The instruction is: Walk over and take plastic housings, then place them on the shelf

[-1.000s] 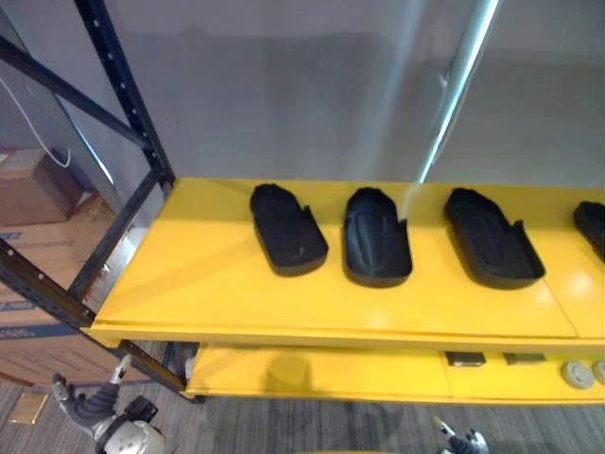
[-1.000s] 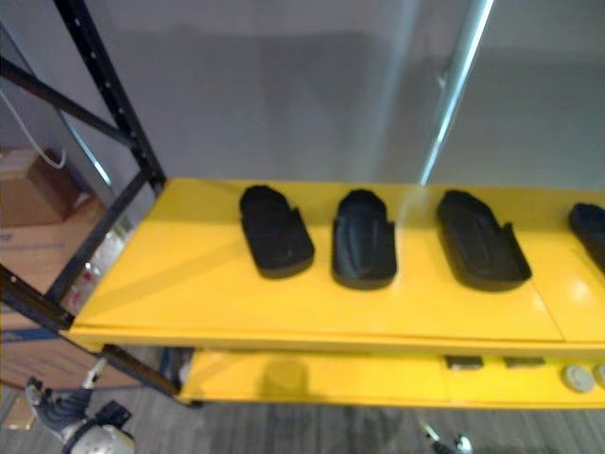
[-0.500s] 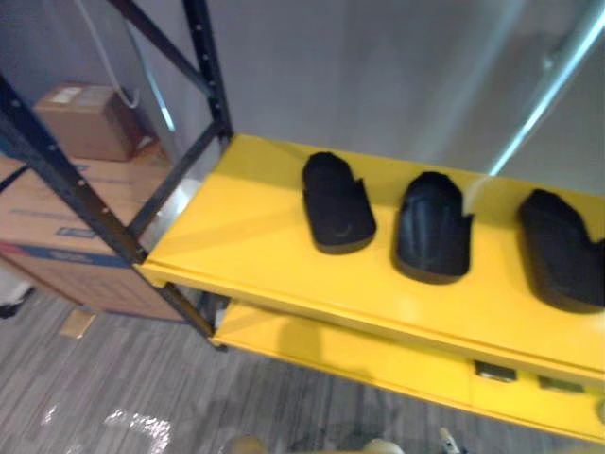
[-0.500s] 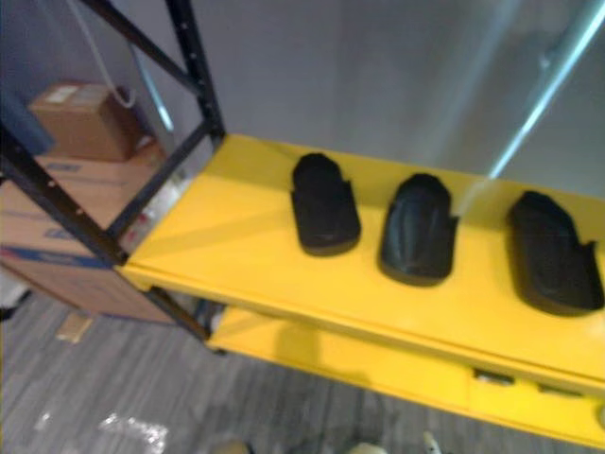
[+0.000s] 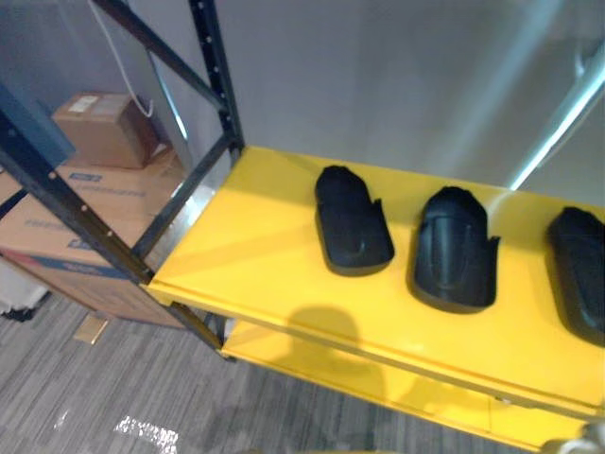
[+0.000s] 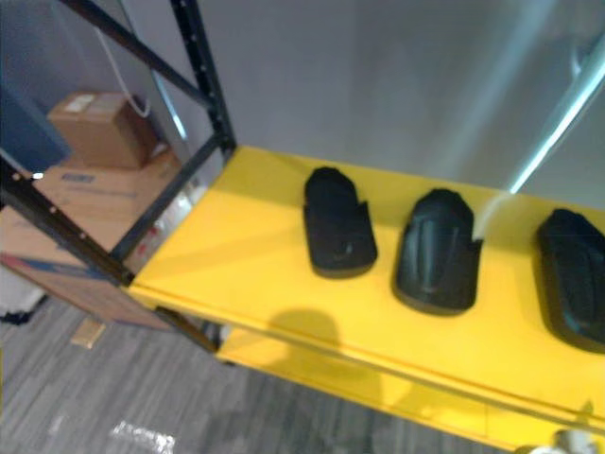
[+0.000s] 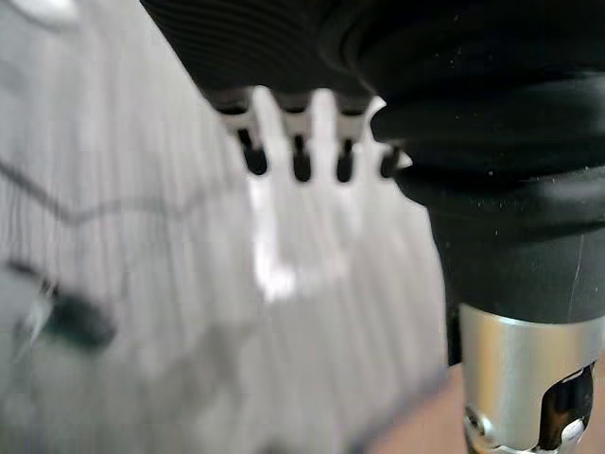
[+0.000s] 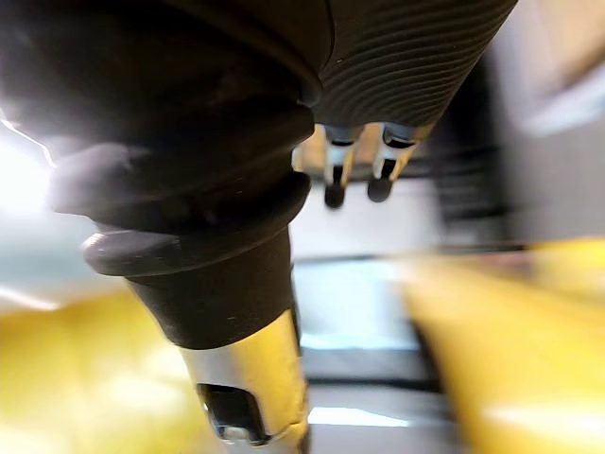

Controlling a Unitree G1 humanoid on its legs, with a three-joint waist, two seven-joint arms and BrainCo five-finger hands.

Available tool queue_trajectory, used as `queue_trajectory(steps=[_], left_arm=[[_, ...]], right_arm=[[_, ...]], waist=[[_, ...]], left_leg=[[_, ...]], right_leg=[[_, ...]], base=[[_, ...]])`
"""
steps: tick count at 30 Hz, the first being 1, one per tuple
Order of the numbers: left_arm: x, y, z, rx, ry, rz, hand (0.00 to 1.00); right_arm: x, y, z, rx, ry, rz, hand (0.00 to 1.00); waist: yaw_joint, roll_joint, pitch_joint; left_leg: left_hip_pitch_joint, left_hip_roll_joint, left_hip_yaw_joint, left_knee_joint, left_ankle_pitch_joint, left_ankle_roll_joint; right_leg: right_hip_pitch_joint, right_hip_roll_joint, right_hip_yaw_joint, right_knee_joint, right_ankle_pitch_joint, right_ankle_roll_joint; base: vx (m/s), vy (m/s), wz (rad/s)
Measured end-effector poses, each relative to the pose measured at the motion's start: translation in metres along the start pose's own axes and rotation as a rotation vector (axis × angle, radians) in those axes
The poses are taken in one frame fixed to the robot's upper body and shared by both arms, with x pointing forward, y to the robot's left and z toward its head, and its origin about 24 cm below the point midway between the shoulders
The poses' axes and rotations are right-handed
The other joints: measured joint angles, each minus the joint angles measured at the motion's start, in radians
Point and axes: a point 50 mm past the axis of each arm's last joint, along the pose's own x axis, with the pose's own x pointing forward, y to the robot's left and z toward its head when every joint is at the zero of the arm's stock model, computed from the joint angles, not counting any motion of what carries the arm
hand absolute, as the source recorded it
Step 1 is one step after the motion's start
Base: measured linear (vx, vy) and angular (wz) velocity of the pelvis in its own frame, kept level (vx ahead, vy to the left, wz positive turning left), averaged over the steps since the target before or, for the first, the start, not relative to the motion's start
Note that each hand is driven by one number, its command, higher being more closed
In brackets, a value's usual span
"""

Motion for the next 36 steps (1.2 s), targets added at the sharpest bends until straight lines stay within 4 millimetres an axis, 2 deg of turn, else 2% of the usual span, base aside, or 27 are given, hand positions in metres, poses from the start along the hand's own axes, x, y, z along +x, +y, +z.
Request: queue_trajectory(steps=[3,5,6,7,8,9,11,13,15,16,17,18,20,23,26,29,31,35,36], left_arm=[[0.000,-0.008,-0.002,0.106,0.021,-0.135,0.00],[-0.003,-0.014,-0.010,0.162,0.056,-0.206,0.00],[-0.006,-0.017,-0.019,0.186,0.082,-0.236,0.00],[-0.003,-0.008,-0.018,0.207,0.085,-0.220,0.00],[0.000,-0.004,-0.015,0.216,0.081,-0.209,0.00],[0.000,-0.004,-0.018,0.220,0.104,-0.205,0.00],[-0.005,-0.010,-0.029,0.255,0.142,-0.248,0.00],[-0.006,-0.011,-0.033,0.269,0.158,-0.265,0.00],[-0.008,-0.016,-0.035,0.285,0.174,-0.331,0.00],[-0.008,-0.016,-0.035,0.290,0.176,-0.349,0.00],[-0.009,-0.018,-0.035,0.310,0.187,-0.413,0.00],[-0.009,-0.019,-0.035,0.316,0.188,-0.425,0.00],[-0.010,-0.021,-0.036,0.368,0.193,-0.491,0.00],[-0.012,-0.024,-0.037,0.458,0.200,-0.570,0.00],[-0.012,-0.026,-0.035,0.509,0.196,-0.599,0.00],[-0.012,-0.033,-0.034,0.590,0.186,-0.629,0.00],[-0.011,-0.040,-0.032,0.631,0.183,-0.647,0.00],[-0.012,-0.047,-0.029,0.663,0.172,-0.666,0.00],[-0.012,-0.047,-0.029,0.670,0.173,-0.666,0.00]], right_arm=[[0.013,0.015,0.023,0.021,-0.208,-0.141,0.00],[0.023,0.022,0.038,0.053,-0.329,-0.198,0.00],[0.029,0.029,0.047,0.087,-0.379,-0.201,0.00],[0.032,0.032,0.054,0.129,-0.396,-0.212,0.00],[0.032,0.034,0.058,0.159,-0.401,-0.201,0.00],[0.038,0.039,0.063,0.218,-0.400,-0.132,0.00],[0.041,0.057,0.067,0.327,-0.289,0.125,0.00],[0.035,0.068,0.067,0.407,-0.193,0.293,0.00],[0.011,0.091,0.073,0.581,-0.033,0.617,0.00],[0.003,0.097,0.076,0.614,-0.011,0.694,0.00],[-0.017,0.110,0.091,0.696,-0.003,0.860,0.00],[-0.020,0.112,0.094,0.710,-0.008,0.886,0.00],[-0.030,0.128,0.118,0.811,-0.048,1.006,0.00],[-0.035,0.146,0.147,0.968,-0.055,1.108,0.00],[-0.044,0.156,0.162,1.077,-0.021,1.204,0.00],[-0.063,0.166,0.180,1.178,0.029,1.359,0.00],[-0.085,0.172,0.193,1.228,0.093,1.484,0.00],[-0.120,0.175,0.199,1.180,0.200,1.679,0.00],[-0.134,0.176,0.198,1.156,0.258,1.735,0.00]], waist=[[-0.015,-0.012,-0.010],[-0.029,0.012,-0.004],[-0.030,0.057,-0.003],[-0.040,0.045,-0.015],[-0.044,0.024,-0.011],[-0.061,0.015,-0.018],[-0.069,0.049,-0.020],[-0.070,0.063,-0.025],[-0.071,0.075,-0.025],[-0.071,0.074,-0.025],[-0.062,0.066,-0.020],[-0.060,0.065,-0.019],[-0.044,0.055,-0.015],[-0.040,0.032,-0.002],[-0.040,0.021,-0.006],[-0.037,0.025,-0.008],[-0.033,0.028,-0.009],[-0.013,0.028,-0.010],[-0.010,0.028,-0.010]], left_leg=[[0.001,0.006,-0.010,-0.003,0.000,0.000],[0.014,0.027,-0.024,-0.008,0.001,0.001],[0.022,0.056,-0.024,-0.020,0.001,0.001],[0.017,0.057,-0.025,-0.020,0.004,-0.004],[0.017,0.043,-0.025,-0.018,0.003,-0.006],[0.021,0.043,-0.026,-0.021,-0.001,-0.021],[0.031,0.064,-0.023,-0.049,0.008,-0.035],[0.044,0.066,-0.018,-0.065,0.018,-0.044],[0.055,0.064,-0.004,-0.071,0.019,-0.044],[0.055,0.063,-0.002,-0.071,0.019,-0.044],[0.060,0.061,-0.003,-0.072,0.019,-0.044],[0.065,0.060,-0.002,-0.072,0.019,-0.044],[0.070,0.054,-0.003,-0.074,0.019,-0.044],[0.073,0.049,-0.008,-0.081,0.019,-0.044],[0.078,0.049,-0.009,-0.083,0.020,-0.045],[0.087,0.048,-0.006,-0.086,0.020,-0.045],[0.087,0.048,-0.006,-0.086,0.020,-0.044],[0.088,0.048,-0.011,-0.086,0.022,-0.042],[0.090,0.048,-0.019,-0.085,0.023,-0.041]], right_leg=[[0.002,0.009,0.000,0.002,0.010,-0.004],[-0.022,0.016,0.009,0.070,0.013,-0.002],[-0.058,0.053,0.053,0.065,-0.057,-0.005],[-0.038,0.089,0.083,-0.109,-0.028,-0.016],[-0.043,0.088,0.084,-0.141,0.051,-0.027],[-0.030,0.086,0.066,-0.154,0.027,-0.014],[-0.033,0.112,0.076,-0.151,0.026,-0.016],[-0.032,0.116,0.081,-0.151,0.024,-0.019],[-0.031,0.121,0.083,-0.145,0.022,-0.022],[-0.032,0.120,0.084,-0.144,0.022,-0.022],[-0.034,0.117,0.085,-0.133,0.020,-0.026],[-0.034,0.117,0.085,-0.131,0.020,-0.026],[-0.032,0.111,0.086,-0.123,0.019,-0.026],[-0.034,0.107,0.085,-0.115,0.019,-0.026],[-0.031,0.107,0.085,-0.113,0.019,-0.026],[-0.021,0.107,0.088,-0.113,0.019,-0.026],[-0.020,0.107,0.088,-0.113,0.020,-0.026],[-0.015,0.107,0.084,-0.113,0.020,-0.027],[-0.014,0.107,0.082,-0.113,0.020,-0.027]], base=[[0.06,-0.017,0.14],[0.06,-0.031,0.07],[0.05,-0.066,-0.07],[0.05,-0.092,-0.06],[0.03,-0.149,0.09],[0.06,-0.151,-0.03],[0.06,-0.131,-0.08],[0.02,-0.057,-0.10],[0.01,-0.038,-0.08],[0.00,0.000,0.00],[-0.02,0.015,0.03],[0.00,0.000,0.00],[-0.02,0.014,0.01],[-0.06,0.020,0.05],[-0.02,0.000,-0.02],[-0.02,-0.004,-0.03],[0.00,0.000,0.00],[-0.01,-0.009,0.05],[0.01,-0.017,0.09]])
